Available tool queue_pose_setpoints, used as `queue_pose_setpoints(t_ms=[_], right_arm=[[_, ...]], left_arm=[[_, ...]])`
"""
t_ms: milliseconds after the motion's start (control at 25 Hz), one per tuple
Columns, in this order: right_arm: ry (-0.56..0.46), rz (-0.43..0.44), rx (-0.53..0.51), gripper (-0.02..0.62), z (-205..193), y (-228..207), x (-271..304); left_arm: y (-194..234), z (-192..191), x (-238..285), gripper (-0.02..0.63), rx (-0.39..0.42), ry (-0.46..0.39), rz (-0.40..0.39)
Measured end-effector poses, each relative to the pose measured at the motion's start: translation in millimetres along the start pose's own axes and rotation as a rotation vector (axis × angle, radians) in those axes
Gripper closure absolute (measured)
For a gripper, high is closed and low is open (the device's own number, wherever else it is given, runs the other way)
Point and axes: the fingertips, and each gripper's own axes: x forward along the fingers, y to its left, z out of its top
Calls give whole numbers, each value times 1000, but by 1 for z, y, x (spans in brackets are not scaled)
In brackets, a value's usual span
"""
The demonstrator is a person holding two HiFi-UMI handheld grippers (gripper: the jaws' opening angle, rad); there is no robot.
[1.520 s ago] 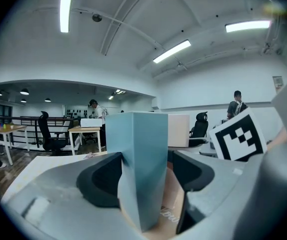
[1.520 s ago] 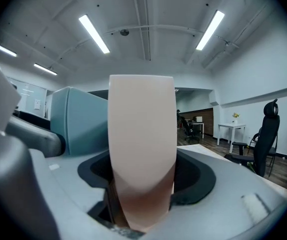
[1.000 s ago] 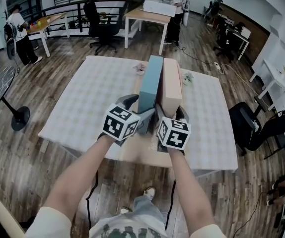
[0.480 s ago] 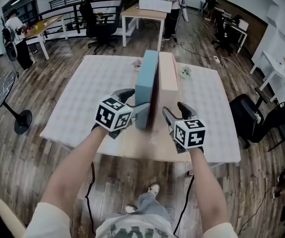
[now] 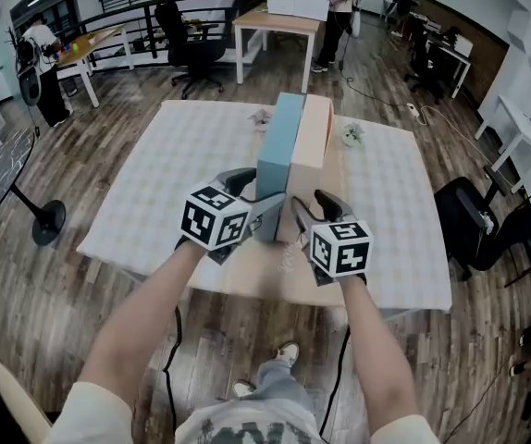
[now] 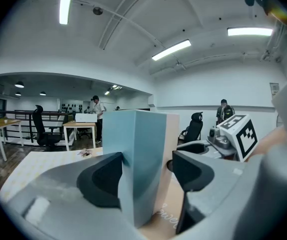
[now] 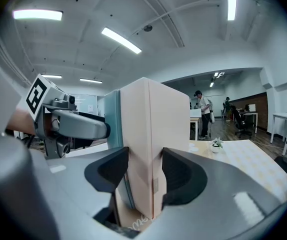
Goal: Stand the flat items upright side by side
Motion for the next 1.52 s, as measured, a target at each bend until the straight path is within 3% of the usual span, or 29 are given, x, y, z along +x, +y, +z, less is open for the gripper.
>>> queue_pose_setpoints(t_ms=[160,400,560,800,960,1520], right_arm=[[10,0,-7,393,0,2,-5],[15,-82,-10,428,9,8,-37],[-8,-141,1,491,20,4,-72],[-27,-141,-14,587,32,23,-106],[-23,-127,-30,597,33,31,-116],[-49,-117,-61,597,38,34,-131]], left_arm=[[9,-4,-5,276,-21,3,51],[6,0,-29,283,-32,-7,147],[-10,12,-57,367,-1,-32,199],[-22,12,-93,498,-1,-32,276],[-32,3,-102,597,2,-14,299],[-38,-15,-114,601,-49,-1,307]])
